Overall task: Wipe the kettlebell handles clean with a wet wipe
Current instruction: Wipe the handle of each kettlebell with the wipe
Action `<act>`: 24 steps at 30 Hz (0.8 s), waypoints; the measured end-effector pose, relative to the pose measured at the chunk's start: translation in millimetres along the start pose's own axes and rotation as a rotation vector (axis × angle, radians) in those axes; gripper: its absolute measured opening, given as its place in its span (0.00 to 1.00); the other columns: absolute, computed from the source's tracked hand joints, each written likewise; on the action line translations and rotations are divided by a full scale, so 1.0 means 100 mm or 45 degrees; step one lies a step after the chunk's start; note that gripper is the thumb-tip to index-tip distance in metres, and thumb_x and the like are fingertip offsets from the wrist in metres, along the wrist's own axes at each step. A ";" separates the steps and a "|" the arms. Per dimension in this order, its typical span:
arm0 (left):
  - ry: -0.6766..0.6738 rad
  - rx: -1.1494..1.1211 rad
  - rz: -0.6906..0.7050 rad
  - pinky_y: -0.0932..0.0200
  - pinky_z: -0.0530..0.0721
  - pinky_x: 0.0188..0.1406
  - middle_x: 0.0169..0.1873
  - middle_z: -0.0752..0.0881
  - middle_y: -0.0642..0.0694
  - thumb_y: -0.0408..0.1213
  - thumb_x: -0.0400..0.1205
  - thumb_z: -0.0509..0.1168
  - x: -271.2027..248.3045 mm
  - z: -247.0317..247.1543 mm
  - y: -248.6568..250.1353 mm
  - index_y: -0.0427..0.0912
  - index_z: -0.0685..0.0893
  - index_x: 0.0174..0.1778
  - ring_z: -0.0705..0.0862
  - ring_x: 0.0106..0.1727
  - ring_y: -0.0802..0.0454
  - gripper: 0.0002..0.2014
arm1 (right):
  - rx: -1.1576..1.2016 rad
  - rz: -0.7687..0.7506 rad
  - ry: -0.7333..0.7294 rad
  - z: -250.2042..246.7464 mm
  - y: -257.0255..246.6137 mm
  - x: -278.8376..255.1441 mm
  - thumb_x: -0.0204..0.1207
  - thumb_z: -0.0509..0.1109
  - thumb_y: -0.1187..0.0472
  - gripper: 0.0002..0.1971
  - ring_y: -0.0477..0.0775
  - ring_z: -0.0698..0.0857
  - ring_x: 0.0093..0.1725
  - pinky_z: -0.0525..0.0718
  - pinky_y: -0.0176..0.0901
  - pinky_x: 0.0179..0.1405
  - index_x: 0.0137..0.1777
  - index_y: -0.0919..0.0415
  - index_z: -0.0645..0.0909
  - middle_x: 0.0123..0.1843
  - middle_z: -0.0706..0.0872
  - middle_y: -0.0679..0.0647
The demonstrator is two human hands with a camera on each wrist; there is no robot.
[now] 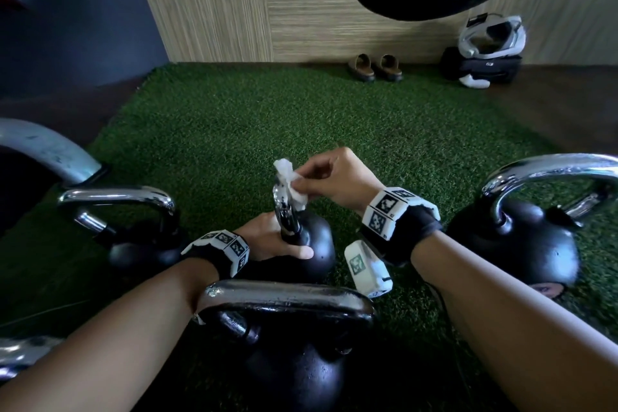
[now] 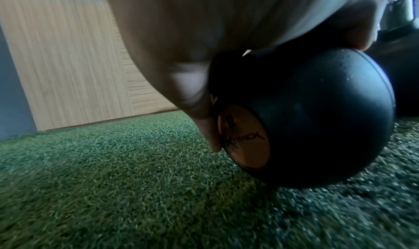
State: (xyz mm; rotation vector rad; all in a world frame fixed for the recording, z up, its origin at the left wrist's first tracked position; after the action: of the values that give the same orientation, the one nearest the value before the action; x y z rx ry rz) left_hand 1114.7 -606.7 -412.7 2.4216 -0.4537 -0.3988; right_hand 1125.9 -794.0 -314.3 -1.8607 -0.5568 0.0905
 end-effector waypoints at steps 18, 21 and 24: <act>-0.013 -0.046 0.111 0.67 0.81 0.63 0.50 0.88 0.68 0.50 0.76 0.82 -0.11 -0.01 -0.09 0.46 0.88 0.54 0.85 0.55 0.70 0.17 | -0.199 0.046 -0.323 0.18 0.12 0.04 0.73 0.83 0.63 0.12 0.45 0.91 0.43 0.90 0.34 0.49 0.56 0.62 0.92 0.50 0.95 0.56; -0.024 0.067 0.141 0.57 0.73 0.81 0.69 0.86 0.57 0.62 0.75 0.77 -0.10 0.00 -0.07 0.51 0.86 0.69 0.80 0.73 0.62 0.30 | -0.355 0.068 -0.429 0.22 0.16 0.12 0.78 0.79 0.63 0.13 0.40 0.90 0.44 0.88 0.34 0.49 0.62 0.62 0.91 0.50 0.95 0.52; -0.064 0.227 0.100 0.78 0.69 0.69 0.68 0.82 0.62 0.58 0.78 0.77 -0.08 -0.01 0.00 0.48 0.86 0.70 0.76 0.70 0.65 0.27 | -0.522 0.130 -0.596 0.25 0.24 0.16 0.83 0.73 0.65 0.12 0.23 0.82 0.33 0.75 0.18 0.38 0.64 0.62 0.90 0.42 0.87 0.36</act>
State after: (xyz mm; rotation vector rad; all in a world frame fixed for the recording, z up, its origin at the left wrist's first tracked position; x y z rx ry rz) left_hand 1107.5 -602.8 -410.5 2.5598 -0.6284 -0.4009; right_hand 1140.0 -771.4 -342.4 -2.2826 -0.8481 0.5240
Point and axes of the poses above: each hand's wrist, its own x-axis towards the middle knuckle, its own z-axis out of the palm, y = z × x, the point moved 2 cm from there along x, towards the middle knuckle
